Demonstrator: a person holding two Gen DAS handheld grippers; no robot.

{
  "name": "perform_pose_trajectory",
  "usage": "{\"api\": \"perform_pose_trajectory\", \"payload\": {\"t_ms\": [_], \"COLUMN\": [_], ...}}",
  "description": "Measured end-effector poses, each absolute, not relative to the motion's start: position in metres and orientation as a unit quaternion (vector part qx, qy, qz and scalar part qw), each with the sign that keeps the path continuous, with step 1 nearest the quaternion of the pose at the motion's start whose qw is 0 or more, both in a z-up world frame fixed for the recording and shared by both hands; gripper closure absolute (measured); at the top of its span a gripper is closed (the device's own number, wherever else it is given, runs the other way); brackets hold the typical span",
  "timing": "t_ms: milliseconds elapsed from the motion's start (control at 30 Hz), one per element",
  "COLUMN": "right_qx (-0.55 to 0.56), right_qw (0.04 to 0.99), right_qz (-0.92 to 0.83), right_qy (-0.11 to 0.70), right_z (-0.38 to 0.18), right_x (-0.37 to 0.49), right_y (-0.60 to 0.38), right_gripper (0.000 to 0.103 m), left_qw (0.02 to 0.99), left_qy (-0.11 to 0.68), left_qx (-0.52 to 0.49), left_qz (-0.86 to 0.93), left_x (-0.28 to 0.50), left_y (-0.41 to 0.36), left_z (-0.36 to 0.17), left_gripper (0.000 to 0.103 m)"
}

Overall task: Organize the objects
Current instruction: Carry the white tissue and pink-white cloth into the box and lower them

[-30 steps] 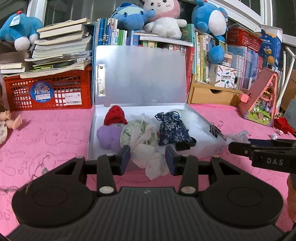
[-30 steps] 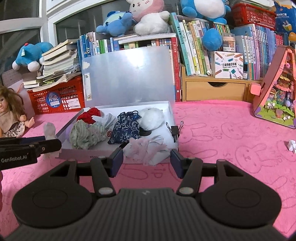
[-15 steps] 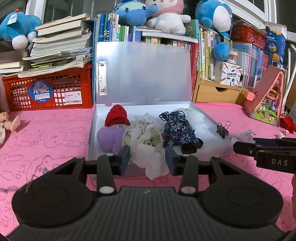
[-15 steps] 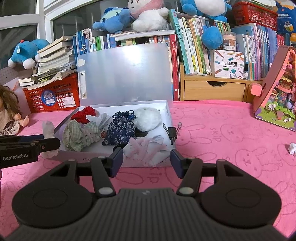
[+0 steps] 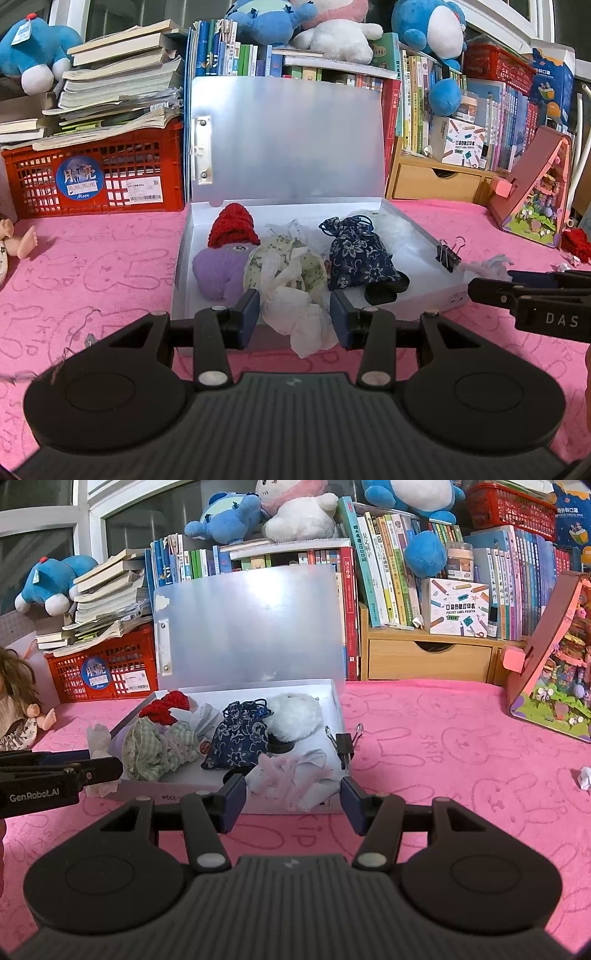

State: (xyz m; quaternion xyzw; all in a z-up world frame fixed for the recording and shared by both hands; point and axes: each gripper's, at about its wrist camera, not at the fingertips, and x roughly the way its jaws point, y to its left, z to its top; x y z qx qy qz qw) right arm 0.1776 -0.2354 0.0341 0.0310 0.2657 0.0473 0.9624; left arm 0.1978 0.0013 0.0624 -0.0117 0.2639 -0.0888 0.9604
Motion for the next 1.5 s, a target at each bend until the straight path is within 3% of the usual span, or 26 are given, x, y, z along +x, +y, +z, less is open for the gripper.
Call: {"api": "perform_pose_trajectory", "payload": {"t_ms": [1500], "right_qx": [0.020], "right_qw": [0.955], "right_qz": [0.067], "right_qy": [0.287], "right_z": [0.022], "right_x": [0.221], "right_y": [-0.217], "right_gripper": [0.043], "left_qw": [0.956], "left_qy": [0.283], "left_qx": [-0.013], "left_qz": [-0.075], "left_x": [0.252], "left_y": [0.001], "left_z": [0.043], "left_gripper": [0.055]}}
